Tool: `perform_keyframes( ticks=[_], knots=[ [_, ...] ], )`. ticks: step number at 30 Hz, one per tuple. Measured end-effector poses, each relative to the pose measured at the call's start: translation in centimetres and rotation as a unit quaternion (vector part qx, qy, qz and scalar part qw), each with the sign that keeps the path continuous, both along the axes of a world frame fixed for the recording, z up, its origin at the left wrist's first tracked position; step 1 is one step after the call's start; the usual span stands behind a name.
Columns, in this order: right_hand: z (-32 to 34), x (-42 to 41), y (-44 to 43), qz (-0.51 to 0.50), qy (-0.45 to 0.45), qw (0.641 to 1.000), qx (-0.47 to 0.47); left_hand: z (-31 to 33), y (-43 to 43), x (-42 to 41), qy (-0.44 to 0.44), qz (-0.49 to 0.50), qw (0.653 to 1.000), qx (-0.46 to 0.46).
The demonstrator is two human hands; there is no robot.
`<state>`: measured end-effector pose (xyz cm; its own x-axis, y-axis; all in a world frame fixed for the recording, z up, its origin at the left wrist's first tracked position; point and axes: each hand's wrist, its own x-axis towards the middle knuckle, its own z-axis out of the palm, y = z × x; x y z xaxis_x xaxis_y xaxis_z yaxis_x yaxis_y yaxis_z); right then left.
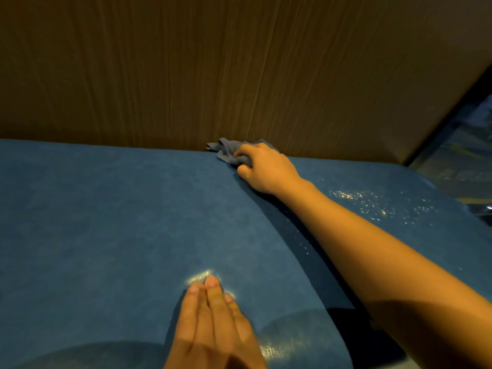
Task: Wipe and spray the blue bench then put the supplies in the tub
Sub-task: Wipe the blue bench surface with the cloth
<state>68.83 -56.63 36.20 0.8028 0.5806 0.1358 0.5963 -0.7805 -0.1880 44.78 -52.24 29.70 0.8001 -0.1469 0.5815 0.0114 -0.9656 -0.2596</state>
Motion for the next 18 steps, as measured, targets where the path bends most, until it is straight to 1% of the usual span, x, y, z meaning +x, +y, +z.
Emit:
perform_keyframes(
  ticks=[2, 4, 8, 14, 16, 18],
  knots=[
    [0.6, 1.4, -1.9, -0.033, 0.013, 0.999, -0.014, -0.2, 0.0, 0.0, 0.0, -0.004, 1.0, -0.006],
    [0.8, 1.9, -3.9, -0.042, 0.016, 0.999, -0.025, -0.3, 0.1, 0.0, -0.01, -0.011, 1.0, -0.01],
    [0.4, 0.9, -6.4, -0.019, 0.003, 1.0, -0.013, -0.2, 0.0, 0.0, -0.025, -0.017, 1.0, 0.007],
    [0.7, -3.7, -7.7, 0.019, 0.009, 1.0, 0.001, 0.2, -0.7, -0.1, -0.004, 0.022, 0.999, 0.025],
    [0.6, -5.6, -7.8, 0.045, 0.001, 0.999, 0.011, 0.6, -1.1, -0.3, 0.024, 0.031, 0.999, 0.005],
    [0.5, -7.6, -7.8, 0.076, -0.006, 0.997, 0.03, 0.8, -1.6, -0.5, 0.082, 0.044, 0.995, -0.033]
  ],
)
